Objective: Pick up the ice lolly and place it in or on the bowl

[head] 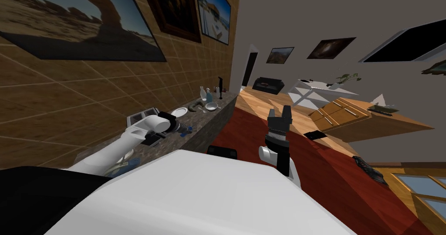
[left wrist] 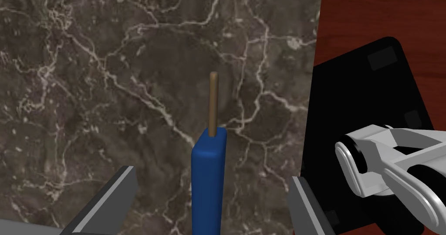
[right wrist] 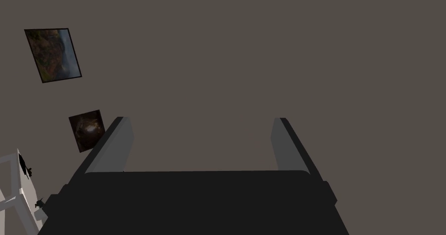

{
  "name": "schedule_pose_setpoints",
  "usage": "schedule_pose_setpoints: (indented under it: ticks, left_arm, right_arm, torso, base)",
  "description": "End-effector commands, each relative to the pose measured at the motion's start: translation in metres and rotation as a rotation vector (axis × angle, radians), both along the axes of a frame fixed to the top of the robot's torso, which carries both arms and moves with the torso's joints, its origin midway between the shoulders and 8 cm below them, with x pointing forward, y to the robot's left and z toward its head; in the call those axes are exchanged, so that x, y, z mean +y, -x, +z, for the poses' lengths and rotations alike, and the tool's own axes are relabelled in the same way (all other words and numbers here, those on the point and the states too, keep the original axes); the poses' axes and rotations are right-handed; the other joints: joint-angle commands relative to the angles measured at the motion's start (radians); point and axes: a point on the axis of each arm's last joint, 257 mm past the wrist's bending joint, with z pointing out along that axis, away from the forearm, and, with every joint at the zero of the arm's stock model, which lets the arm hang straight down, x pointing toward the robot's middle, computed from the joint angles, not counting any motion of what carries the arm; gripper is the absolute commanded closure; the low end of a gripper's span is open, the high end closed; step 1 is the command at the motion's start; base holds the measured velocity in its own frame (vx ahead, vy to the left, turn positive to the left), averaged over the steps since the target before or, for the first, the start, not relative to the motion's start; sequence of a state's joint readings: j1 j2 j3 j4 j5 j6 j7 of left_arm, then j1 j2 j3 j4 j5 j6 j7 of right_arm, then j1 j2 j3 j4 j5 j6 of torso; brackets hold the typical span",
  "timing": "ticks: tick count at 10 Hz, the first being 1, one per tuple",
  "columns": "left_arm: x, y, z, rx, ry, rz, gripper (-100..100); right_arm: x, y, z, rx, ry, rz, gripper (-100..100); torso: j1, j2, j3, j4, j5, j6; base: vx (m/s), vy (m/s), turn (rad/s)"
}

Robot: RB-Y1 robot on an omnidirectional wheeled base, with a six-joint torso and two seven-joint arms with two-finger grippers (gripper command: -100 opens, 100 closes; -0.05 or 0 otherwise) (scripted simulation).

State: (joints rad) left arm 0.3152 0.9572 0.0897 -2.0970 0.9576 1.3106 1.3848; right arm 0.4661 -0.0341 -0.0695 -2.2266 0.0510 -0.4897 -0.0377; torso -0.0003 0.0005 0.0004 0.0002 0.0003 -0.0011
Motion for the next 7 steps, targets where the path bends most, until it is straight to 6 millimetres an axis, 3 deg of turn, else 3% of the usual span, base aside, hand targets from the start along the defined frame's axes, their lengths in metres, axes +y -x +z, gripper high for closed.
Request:
schedule_pose_setpoints:
  ticks: [1,4,5,7]
  left_arm:
    - [0.0045,-0.005,-0.006,-0.001,-0.001,0.009,-100]
    - [0.0078,-0.0086,-0.0105,-0.001,-0.001,0.017,-100]
    - [0.0082,-0.0089,-0.0109,-0.001,-0.002,0.017,100]
    - [0.0082,-0.0091,-0.0106,-0.002,-0.001,0.018,100]
  right_arm:
    - [0.0,0.0,0.0,0.0,0.0,0.0,0]
    - [0.0,0.0,0.0,0.0,0.0,0.0,0]
    - [0.0,0.0,0.0,0.0,0.0,0.0,0]
    - [0.0,0.0,0.0,0.0,0.0,0.0,0]
  torso:
    - [0.0,0.0,0.0,0.0,0.0,0.0]
    - [0.0,0.001,0.0,0.0,0.0,0.0]
    - [0.0,0.0,0.0,0.0,0.0,0.0]
    - [0.0,-0.001,-0.001,0.0,0.0,0.0]
  base:
    - [-0.036,-0.017,-0.051]
    - [-0.031,-0.012,-0.051]
    - [0.0,0.0,0.0]
    - [0.0,0.0,0.0]
